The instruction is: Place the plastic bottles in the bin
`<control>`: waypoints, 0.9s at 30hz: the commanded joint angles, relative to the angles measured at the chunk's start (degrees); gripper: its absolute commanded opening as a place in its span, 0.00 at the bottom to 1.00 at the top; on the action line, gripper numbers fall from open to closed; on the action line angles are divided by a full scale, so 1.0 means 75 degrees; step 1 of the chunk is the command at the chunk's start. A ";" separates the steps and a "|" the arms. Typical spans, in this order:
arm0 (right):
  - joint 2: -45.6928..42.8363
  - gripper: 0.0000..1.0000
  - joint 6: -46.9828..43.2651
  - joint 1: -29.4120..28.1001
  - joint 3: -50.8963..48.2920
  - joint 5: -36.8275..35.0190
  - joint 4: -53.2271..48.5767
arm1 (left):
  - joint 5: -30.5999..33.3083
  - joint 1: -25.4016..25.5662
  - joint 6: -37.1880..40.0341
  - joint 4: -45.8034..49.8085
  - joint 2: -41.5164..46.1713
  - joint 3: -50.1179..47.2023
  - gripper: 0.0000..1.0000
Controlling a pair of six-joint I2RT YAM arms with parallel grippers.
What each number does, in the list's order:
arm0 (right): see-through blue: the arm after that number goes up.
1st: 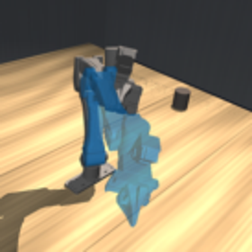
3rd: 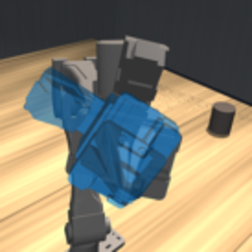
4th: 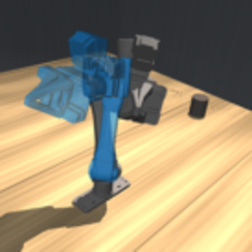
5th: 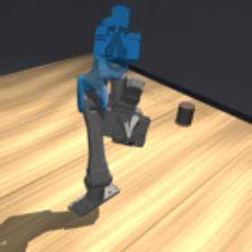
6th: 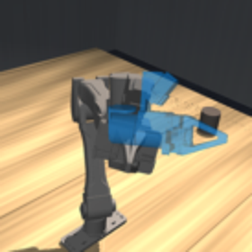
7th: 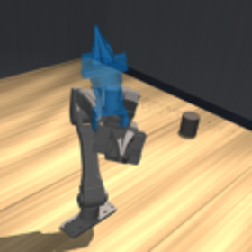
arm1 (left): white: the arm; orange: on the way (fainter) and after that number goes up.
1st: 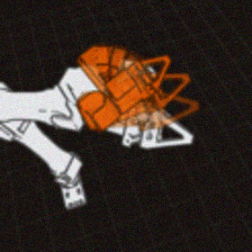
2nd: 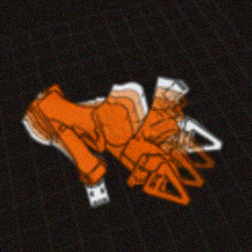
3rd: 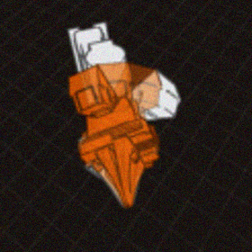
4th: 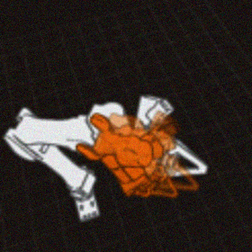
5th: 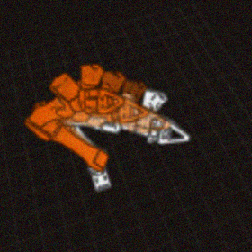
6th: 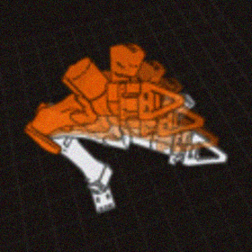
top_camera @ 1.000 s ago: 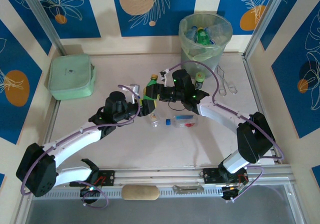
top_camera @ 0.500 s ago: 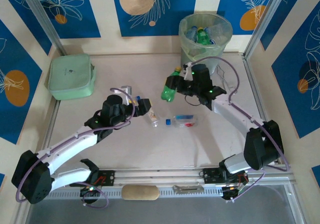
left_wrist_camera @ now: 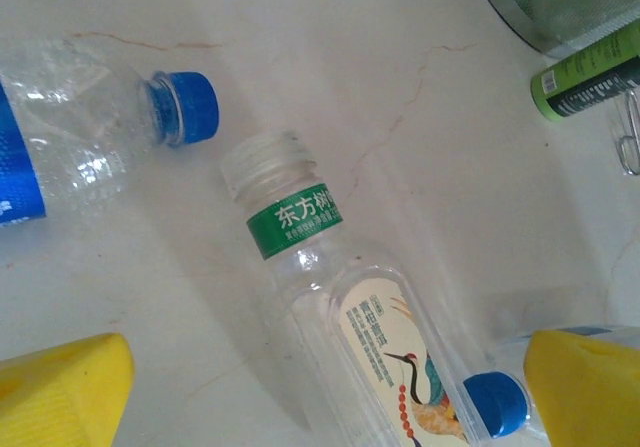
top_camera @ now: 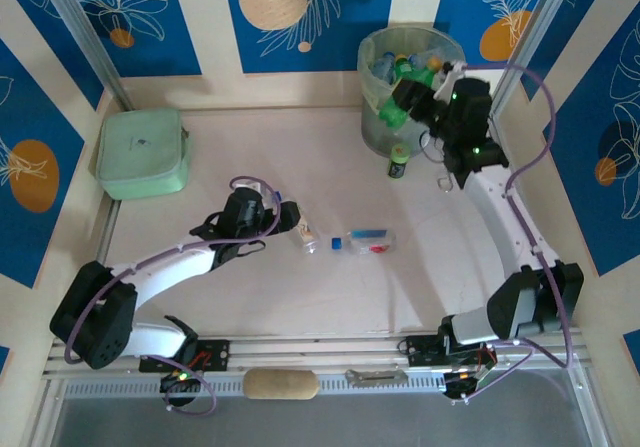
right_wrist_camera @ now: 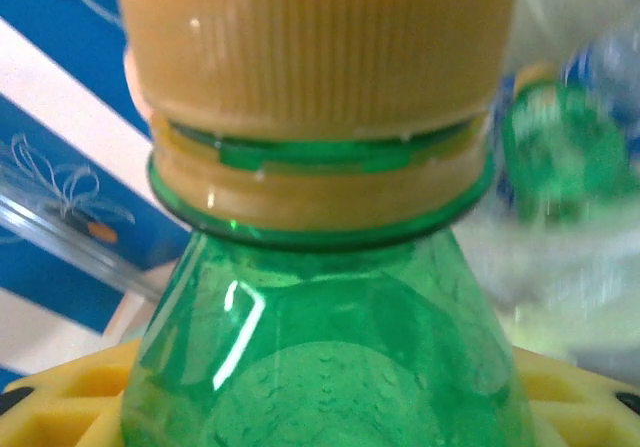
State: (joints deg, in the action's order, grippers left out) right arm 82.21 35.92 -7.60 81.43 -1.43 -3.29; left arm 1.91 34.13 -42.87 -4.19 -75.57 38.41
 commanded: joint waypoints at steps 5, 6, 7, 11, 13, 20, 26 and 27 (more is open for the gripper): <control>0.1892 0.52 -0.0761 0.0385 0.2786 -0.0811 0.0131 | -0.0110 -0.0051 0.0043 0.0231 0.0314 -0.0044 1.00; 0.2175 0.52 -0.0770 0.0419 0.3211 -0.0890 0.0005 | -0.0088 -0.0052 0.0082 0.0283 0.0382 -0.0060 1.00; 0.2492 0.51 -0.0789 0.0447 0.3658 -0.0919 -0.0169 | -0.0058 -0.0059 0.0133 0.0357 0.0469 -0.0074 1.00; 0.3754 0.52 -0.1044 0.0462 0.5486 -0.1120 -0.1044 | 0.0209 -0.0062 0.0341 0.0723 0.0889 -0.0134 1.00; 0.4384 0.52 -0.1080 0.0495 0.6451 -0.1093 -0.1721 | 0.0386 -0.0074 0.0447 0.0926 0.1126 -0.0196 1.00; 0.6033 0.53 -0.1160 0.0477 0.8616 -0.0829 -0.3479 | 0.1198 -0.0266 0.0779 0.1938 0.2176 -0.0424 1.00; 0.6379 0.53 -0.0845 0.0504 0.8678 -0.0636 -0.3824 | 0.1297 -0.0491 0.0726 0.1989 0.2950 -0.0787 1.00; 0.6404 0.53 -0.0809 0.0506 0.8667 -0.0596 -0.3847 | 0.1314 -0.0517 0.0731 0.2002 0.2994 -0.0801 1.00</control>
State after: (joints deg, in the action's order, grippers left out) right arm 129.99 29.10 -4.03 144.75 -6.98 -29.67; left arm 9.80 31.18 -38.48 8.95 -54.48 33.36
